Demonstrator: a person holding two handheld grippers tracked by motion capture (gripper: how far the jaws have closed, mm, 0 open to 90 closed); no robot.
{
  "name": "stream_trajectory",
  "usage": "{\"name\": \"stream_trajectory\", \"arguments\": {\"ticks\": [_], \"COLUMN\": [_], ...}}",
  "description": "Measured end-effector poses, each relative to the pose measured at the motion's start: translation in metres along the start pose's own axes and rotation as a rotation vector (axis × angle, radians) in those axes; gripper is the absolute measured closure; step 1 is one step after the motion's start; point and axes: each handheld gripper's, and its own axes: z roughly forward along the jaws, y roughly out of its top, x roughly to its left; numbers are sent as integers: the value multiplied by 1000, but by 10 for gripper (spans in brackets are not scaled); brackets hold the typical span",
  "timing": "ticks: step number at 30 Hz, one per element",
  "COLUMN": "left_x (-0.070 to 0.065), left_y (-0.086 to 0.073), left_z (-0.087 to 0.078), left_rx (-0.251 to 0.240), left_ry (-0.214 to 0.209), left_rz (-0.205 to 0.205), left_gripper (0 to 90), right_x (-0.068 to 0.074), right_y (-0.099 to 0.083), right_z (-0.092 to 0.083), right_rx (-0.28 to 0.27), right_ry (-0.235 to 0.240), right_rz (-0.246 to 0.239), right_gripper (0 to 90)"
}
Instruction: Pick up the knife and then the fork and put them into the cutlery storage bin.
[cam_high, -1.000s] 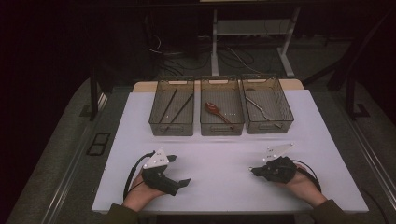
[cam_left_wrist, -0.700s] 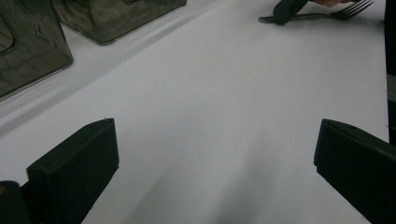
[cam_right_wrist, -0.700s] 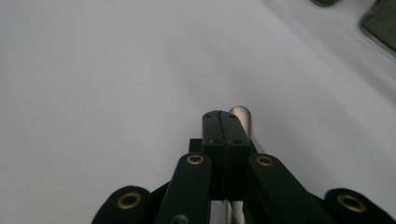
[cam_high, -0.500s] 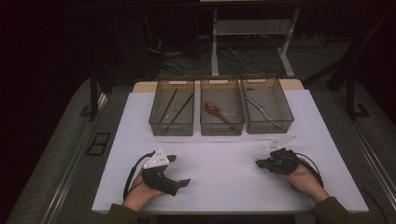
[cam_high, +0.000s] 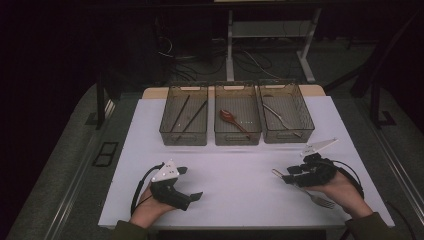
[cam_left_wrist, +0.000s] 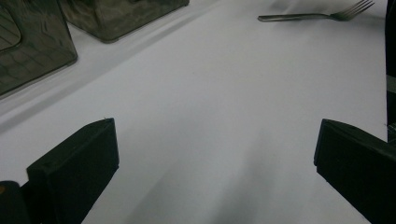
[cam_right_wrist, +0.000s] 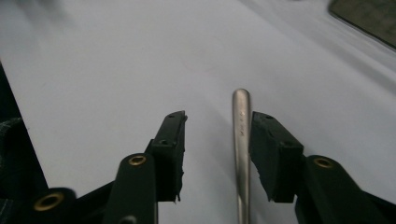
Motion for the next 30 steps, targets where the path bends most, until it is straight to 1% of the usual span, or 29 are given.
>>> {"name": "stream_trajectory", "arguments": {"ticks": [2,4,5,7,9,11,13,14,17,24,26,27,30], "left_x": [0,0,0,0,-1,-1,-1,0,-1,-1,0,0,0], "left_y": [0,0,0,0,0,0,0,0,0,0,0,0,0], "left_z": [1,3,4,4,5,5,5,5,6,7,7,7,7], "left_rx": [4,11,13,18,19,21,22,22,23,25,25,25,27], "left_ry": [-3,-5,-7,-12,-13,-14,-14,-14,-18,-21,-20,-20,-20], "left_rz": [3,2,2,5,7,5,4,5,7,9,8,7,8], "left_gripper": [0,0,0,0,0,0,0,0,0,0,0,0,0], "right_x": [-1,-2,-3,-2,-1,1,1,1,-1,-6,-6,-6,-4], "right_y": [-1,-2,-2,-4,-5,-5,-4,-4,-4,-5,-5,-4,-4], "right_z": [-5,-7,-7,-5,-2,3,8,9,11,12,12,13,14], "right_rx": [26,70,101,171,233,279,325,346,372,407,413,416,425], "right_ry": [-20,-27,-42,-50,-58,-63,-89,-96,-115,-108,-105,-109,-116], "right_rz": [19,7,7,2,-17,-36,-45,-38,-42,-41,-46,-51,-67], "right_gripper": [502,493,493,498,517,521,542,555,601,696,706,729,760]}}
